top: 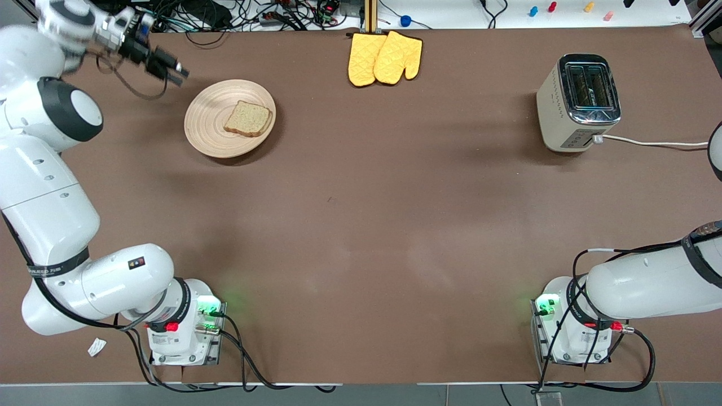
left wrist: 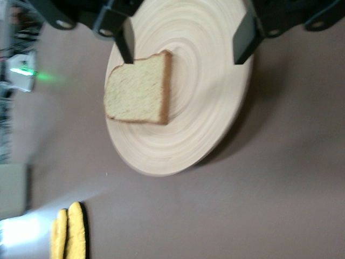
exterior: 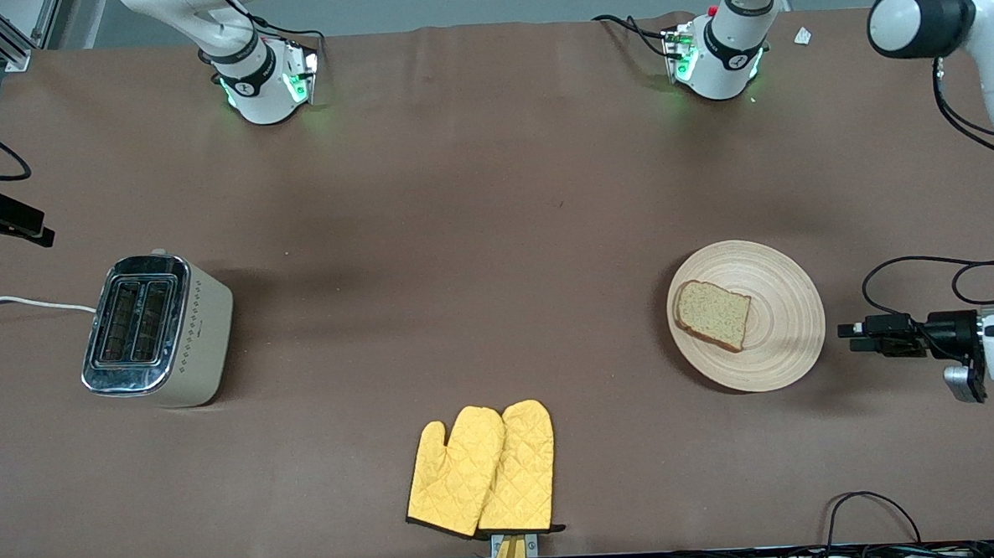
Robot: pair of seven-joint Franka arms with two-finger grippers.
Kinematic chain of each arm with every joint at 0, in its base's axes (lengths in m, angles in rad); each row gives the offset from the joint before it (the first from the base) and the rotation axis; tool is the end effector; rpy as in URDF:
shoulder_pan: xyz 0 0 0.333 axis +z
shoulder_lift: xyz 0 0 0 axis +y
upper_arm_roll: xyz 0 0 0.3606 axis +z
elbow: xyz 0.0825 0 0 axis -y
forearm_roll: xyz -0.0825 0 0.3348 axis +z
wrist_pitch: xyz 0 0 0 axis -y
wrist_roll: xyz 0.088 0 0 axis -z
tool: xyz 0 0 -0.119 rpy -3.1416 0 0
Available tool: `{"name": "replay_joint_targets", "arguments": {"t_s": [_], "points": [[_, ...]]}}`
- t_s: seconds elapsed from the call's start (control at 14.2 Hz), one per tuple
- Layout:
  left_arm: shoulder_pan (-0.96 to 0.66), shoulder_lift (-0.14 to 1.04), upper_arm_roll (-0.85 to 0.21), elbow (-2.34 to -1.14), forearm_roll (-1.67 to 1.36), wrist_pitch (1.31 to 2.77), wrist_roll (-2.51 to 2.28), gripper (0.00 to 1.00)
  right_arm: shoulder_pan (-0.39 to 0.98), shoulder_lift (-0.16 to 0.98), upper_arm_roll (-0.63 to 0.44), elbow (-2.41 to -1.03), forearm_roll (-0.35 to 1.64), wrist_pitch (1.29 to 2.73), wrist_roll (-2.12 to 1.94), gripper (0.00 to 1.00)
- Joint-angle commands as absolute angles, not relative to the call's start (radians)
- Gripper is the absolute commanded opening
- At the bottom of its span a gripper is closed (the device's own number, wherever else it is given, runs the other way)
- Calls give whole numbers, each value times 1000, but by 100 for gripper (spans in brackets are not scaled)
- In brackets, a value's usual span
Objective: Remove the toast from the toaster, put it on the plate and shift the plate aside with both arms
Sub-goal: 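Open the left gripper and draw it back from the plate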
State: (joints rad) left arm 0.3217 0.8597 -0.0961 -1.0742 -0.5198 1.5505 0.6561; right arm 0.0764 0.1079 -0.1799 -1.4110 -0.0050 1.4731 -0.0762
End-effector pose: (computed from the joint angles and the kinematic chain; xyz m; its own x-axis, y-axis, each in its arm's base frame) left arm 0.7036 0.1248 0.3417 0.9525 -0.3030 0.0299 -0.2507 -0.7249 0.6416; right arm 0.5306 -0.0489 0.6603 0.9986 -0.0275 -0.0458 -0.0266 -0.9994 0.0208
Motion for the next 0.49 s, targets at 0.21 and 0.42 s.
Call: {"name": "replay_joint_targets", "arguments": {"t_s": [0.21, 0.42], "points": [[11, 583, -63, -1037, -134, 1566, 374, 100, 75, 81, -178, -1440, 3, 1477, -63, 100], [-8, 474, -71, -1045, -120, 1527, 330, 100, 75, 81, -178, -1442, 3, 1476, -63, 100]]}}
